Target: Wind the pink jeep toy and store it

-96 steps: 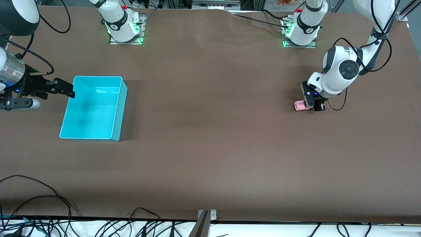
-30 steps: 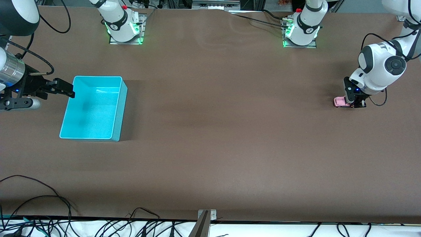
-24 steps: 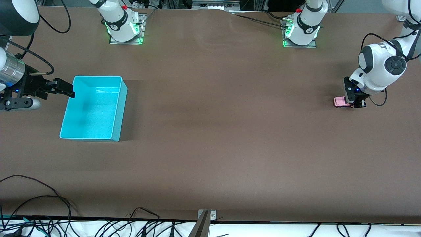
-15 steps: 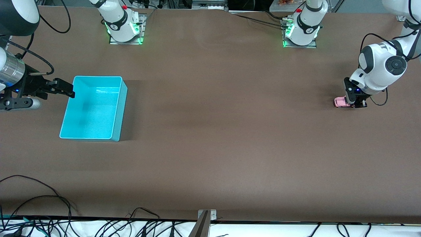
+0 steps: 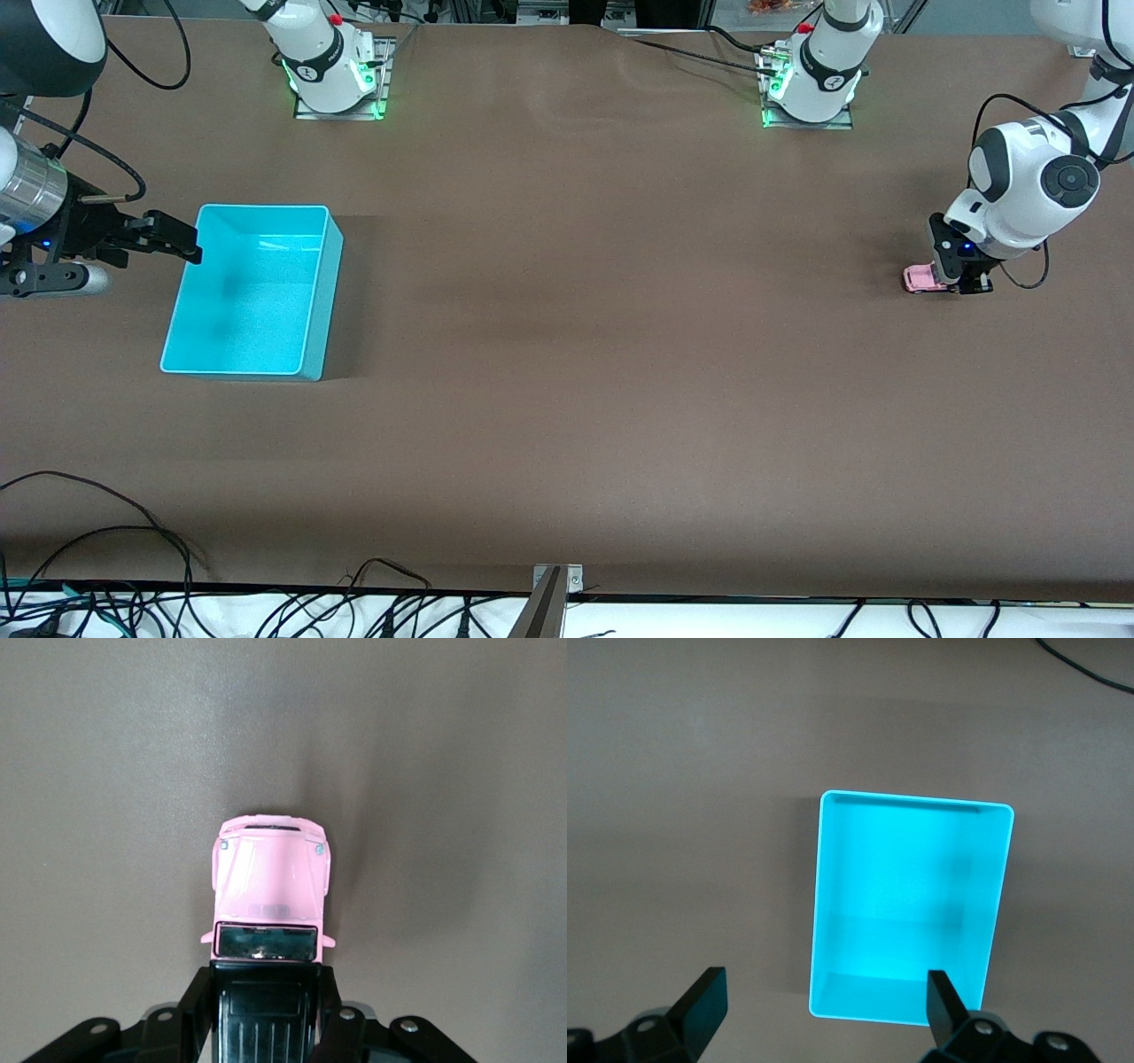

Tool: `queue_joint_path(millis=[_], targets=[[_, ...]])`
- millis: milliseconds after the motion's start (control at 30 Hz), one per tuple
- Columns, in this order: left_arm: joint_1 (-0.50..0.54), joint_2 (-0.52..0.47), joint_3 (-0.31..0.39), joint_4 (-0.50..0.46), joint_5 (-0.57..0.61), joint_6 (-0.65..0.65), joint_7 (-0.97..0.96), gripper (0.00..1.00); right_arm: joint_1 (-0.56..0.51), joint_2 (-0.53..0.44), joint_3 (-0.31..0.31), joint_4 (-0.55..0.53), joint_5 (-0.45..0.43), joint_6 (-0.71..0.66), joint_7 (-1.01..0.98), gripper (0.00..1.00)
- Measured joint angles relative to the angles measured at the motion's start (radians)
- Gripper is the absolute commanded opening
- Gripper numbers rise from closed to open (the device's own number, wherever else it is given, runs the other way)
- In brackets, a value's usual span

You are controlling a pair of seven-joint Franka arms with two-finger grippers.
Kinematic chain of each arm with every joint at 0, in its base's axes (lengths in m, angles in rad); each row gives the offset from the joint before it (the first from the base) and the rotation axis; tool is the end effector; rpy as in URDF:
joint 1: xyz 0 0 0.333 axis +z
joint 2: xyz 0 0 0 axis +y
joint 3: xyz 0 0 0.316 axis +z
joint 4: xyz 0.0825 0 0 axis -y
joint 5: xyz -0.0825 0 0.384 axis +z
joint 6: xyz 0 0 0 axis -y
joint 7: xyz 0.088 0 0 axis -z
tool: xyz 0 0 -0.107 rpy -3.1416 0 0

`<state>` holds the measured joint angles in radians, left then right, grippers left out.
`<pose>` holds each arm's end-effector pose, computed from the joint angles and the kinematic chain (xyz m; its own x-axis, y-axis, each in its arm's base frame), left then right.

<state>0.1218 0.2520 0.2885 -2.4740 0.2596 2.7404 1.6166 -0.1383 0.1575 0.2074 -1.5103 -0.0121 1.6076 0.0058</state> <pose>0.4410 0.1867 0.1986 0.1134 -0.9782 -0.1739 -0.9930 -0.1175 0.0131 0.6011 0.0313 0.5668 0.9964 0.0629 -0.0569 0.0619 -0.9979 -0.0199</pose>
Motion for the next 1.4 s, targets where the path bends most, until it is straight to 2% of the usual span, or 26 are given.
queue_joint_path(millis=[1100, 1400], targets=[[-0.001, 0.011, -0.001, 0.022, 0.0, 0.007, -0.021, 1.0, 0.0, 0.0, 0.0, 0.0, 0.0, 0.0, 0.0, 1.0], [0.0, -0.036, 0.0, 0.049, -0.001, 0.013, -0.028, 1.0, 0.0, 0.0, 0.0, 0.0, 0.0, 0.0, 0.0, 1.0]])
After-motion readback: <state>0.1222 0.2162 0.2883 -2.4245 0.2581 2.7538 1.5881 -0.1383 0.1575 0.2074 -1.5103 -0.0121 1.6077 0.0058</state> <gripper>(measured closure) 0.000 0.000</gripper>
